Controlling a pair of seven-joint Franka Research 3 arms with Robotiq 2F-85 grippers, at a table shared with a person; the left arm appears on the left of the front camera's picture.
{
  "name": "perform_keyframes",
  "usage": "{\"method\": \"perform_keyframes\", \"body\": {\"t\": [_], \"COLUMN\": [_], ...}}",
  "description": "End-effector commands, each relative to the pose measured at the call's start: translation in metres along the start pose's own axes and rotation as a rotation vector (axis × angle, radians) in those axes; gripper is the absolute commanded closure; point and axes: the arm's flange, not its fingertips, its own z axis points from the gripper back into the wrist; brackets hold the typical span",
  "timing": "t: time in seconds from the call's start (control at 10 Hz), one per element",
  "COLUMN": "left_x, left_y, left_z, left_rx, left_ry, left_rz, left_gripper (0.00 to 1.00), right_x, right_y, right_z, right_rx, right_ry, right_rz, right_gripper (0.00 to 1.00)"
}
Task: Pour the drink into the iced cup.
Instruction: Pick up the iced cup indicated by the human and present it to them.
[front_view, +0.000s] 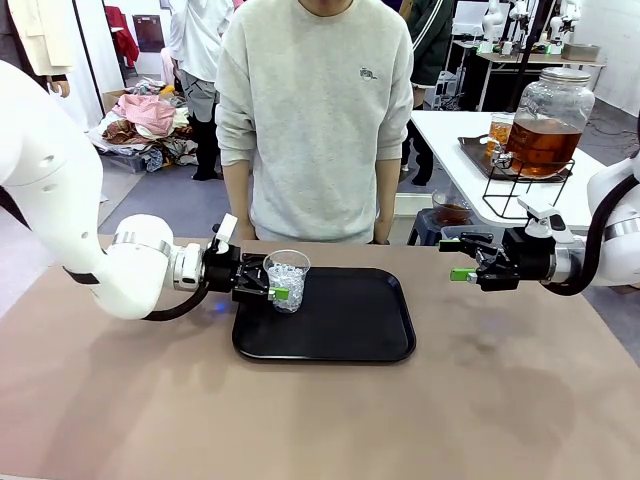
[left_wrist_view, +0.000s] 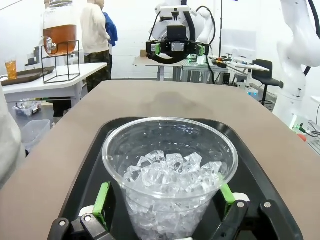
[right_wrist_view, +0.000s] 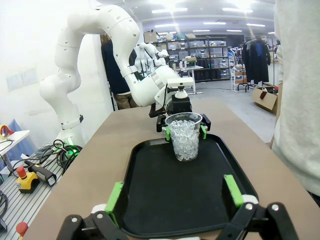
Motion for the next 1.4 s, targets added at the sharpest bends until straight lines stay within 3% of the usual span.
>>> {"method": "perform_keyframes", "body": {"t": [0.0,0.5,0.7,1.1,1.3], "left_x": [0.002,0.001,0.001,0.008,0.033], "left_y": [0.004,0.001,0.000,-0.007,-0.012], "left_z": [-0.008,-0.015,-0.016,-0.014,-0.012], "left_rx": [0.037,0.045,0.045,0.049,0.053], "left_ry": [-0.011,-0.007,-0.010,-0.050,-0.080], "left_rz": [0.022,0.017,-0.001,-0.033,-0.060], "left_gripper": [0.00,0.00,0.20,0.20,0.20], "right_x": [0.002,0.002,0.002,0.002,0.002], "right_y": [-0.001,-0.001,-0.001,-0.001,-0.001], "right_z": [-0.001,-0.001,-0.001,-0.001,-0.001], "right_rx": [0.000,0.000,0.000,0.000,0.000], "right_ry": [0.004,0.004,0.004,0.004,0.004], "right_rz": [0.006,0.006,0.006,0.006,0.006], "right_gripper": [0.00,0.00,0.00,0.00,0.00]}}
